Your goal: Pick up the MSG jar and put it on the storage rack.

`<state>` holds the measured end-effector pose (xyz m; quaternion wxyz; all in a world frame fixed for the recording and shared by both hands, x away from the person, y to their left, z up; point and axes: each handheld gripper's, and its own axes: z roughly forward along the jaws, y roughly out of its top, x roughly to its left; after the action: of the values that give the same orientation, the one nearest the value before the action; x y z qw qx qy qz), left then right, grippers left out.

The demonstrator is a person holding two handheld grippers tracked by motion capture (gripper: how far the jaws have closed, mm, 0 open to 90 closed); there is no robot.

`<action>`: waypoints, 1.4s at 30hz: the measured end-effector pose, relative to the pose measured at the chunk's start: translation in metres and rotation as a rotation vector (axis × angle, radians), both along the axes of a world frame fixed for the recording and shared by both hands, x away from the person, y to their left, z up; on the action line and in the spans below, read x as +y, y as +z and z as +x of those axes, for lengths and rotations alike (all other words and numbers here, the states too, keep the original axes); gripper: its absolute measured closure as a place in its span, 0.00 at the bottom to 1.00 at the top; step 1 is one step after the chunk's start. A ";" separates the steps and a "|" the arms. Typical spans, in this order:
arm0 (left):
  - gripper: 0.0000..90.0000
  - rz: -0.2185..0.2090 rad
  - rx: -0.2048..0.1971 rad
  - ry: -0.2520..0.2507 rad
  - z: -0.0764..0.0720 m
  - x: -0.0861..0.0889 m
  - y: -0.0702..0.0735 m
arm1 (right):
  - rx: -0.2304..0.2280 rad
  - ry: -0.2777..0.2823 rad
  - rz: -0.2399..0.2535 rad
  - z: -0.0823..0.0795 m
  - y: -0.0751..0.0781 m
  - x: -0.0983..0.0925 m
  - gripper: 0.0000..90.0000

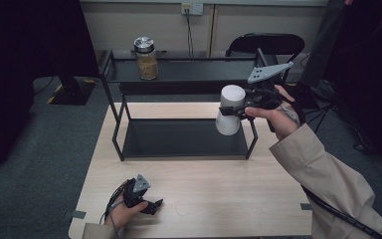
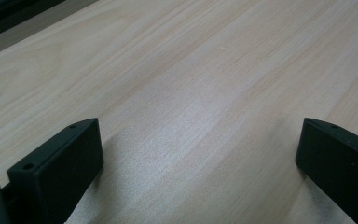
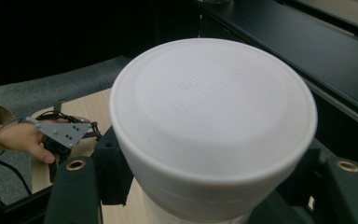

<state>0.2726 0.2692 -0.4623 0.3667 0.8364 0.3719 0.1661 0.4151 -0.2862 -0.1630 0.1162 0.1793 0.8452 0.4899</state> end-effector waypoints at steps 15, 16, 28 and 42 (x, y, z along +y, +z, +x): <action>0.00 0.000 0.000 0.000 0.000 0.000 0.000 | -0.015 -0.022 0.004 0.014 0.032 0.013 0.38; 0.00 0.000 0.000 0.000 0.000 0.000 0.000 | -0.015 -0.027 0.004 0.015 0.034 0.014 0.38; 0.00 0.000 0.000 0.000 0.000 0.000 0.000 | -0.011 -0.057 0.014 0.028 0.059 0.025 0.38; 0.00 -0.002 0.000 0.000 0.000 0.000 0.000 | -0.026 -0.085 0.011 0.037 0.069 0.041 0.38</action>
<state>0.2726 0.2693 -0.4624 0.3674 0.8361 0.3721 0.1658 0.4525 -0.2451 -0.0943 0.1467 0.2092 0.8326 0.4914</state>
